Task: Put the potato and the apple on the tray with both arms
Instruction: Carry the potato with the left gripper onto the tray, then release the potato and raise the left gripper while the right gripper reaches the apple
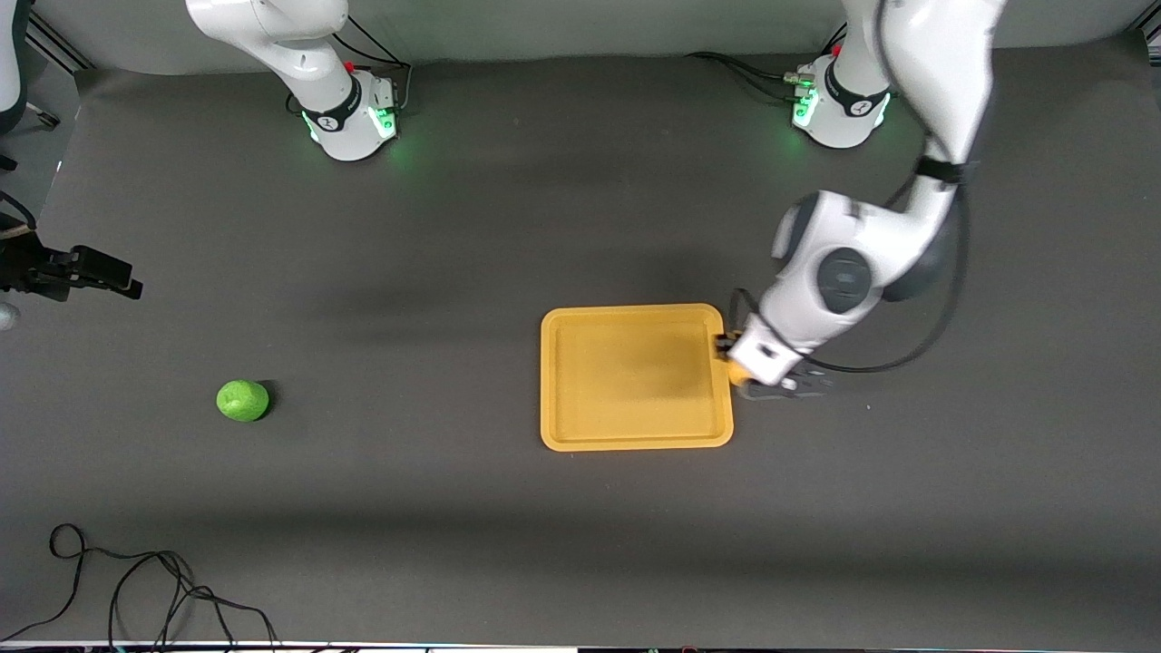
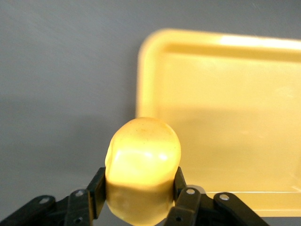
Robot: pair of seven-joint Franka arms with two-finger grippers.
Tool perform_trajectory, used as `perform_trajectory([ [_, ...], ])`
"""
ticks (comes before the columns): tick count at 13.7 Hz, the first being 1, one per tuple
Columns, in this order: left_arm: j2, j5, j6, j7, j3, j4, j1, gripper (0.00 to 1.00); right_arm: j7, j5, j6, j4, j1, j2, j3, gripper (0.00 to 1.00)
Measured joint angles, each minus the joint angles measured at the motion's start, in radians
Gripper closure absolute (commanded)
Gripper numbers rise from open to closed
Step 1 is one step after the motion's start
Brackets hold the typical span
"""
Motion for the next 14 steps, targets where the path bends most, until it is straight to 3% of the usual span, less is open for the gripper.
perform_trajectory([
  [6, 0.142, 0.009, 0.03, -0.069, 0.016, 0.064, -0.056, 0.8, -0.155, 0.0, 0.103, -0.086, -0.001, -0.012, -0.111, 0.0],
  [7, 0.15, 0.011, 0.035, -0.069, 0.021, 0.067, -0.055, 0.68, -0.163, 0.0, 0.118, -0.097, -0.001, -0.012, -0.119, 0.0],
  [9, 0.166, 0.012, 0.073, -0.069, 0.022, 0.067, -0.055, 0.01, -0.164, 0.008, 0.153, -0.112, 0.005, -0.004, -0.117, 0.0],
  [14, 0.178, 0.012, 0.087, -0.071, 0.023, 0.096, -0.055, 0.0, -0.164, 0.077, 0.331, -0.171, 0.014, 0.098, -0.113, 0.0],
])
